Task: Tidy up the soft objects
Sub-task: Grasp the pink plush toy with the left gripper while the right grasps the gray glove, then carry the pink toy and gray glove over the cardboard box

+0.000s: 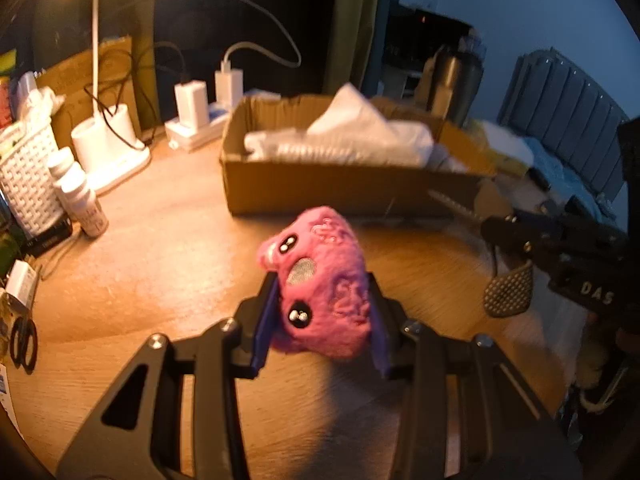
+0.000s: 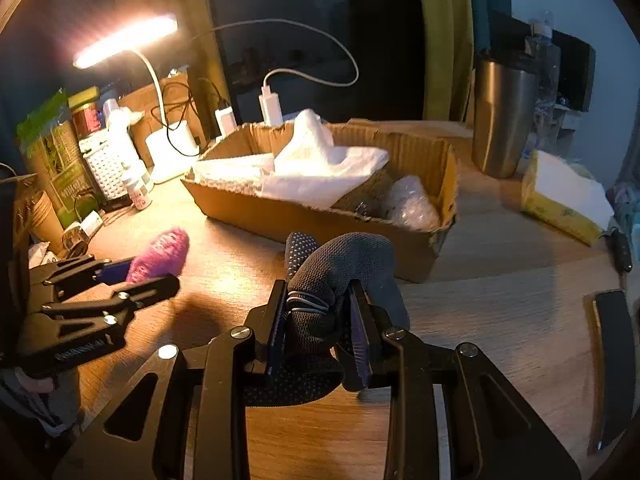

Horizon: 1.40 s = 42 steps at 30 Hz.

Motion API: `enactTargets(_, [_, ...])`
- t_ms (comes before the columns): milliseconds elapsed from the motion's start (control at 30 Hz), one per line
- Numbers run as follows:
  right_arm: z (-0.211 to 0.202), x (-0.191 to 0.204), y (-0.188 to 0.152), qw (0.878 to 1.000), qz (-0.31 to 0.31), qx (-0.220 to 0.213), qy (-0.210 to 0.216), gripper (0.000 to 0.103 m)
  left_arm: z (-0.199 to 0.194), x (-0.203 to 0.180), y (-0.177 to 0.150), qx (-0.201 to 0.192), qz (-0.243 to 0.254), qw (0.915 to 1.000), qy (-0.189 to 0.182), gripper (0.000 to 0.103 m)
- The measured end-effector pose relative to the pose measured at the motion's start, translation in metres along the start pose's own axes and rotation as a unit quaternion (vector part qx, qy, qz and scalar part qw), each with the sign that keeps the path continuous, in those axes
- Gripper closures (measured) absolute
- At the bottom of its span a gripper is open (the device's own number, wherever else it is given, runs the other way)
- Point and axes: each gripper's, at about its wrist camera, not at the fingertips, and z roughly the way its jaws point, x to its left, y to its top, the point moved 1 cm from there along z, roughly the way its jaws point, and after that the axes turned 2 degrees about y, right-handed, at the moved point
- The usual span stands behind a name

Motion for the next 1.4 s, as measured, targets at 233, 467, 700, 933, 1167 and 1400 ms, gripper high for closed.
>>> enactTargets(233, [-0.02,-0.003,0.008,1.0,0.0,-0.024,0.0,0.072,-0.022,-0.003,0.012,-0.024,-0.009,0.9996,-0.007,0.062])
enactTargets(467, [-0.037,-0.007,0.015,0.999,-0.001,-0.047,0.0,0.072,-0.042,-0.004,0.03,-0.053,-0.017,0.9983,-0.019,0.062])
enactTargets(700, [-0.049,-0.015,0.027,0.998,0.0,-0.068,-0.007,0.072,-0.051,-0.003,0.057,-0.074,-0.023,0.9965,-0.032,0.062])
enactTargets(933, [-0.063,-0.025,0.041,0.996,0.002,-0.091,-0.02,0.072,-0.061,-0.006,0.081,-0.1,-0.015,0.9944,-0.032,0.062])
enactTargets(1167, [-0.069,-0.032,0.058,0.994,-0.002,-0.105,-0.027,0.072,-0.067,-0.006,0.109,-0.119,-0.006,0.9923,-0.033,0.062])
enactTargets(1400, [-0.071,-0.036,0.079,0.992,-0.009,-0.12,-0.028,0.072,-0.069,-0.004,0.141,-0.139,-0.004,0.9893,-0.043,0.062])
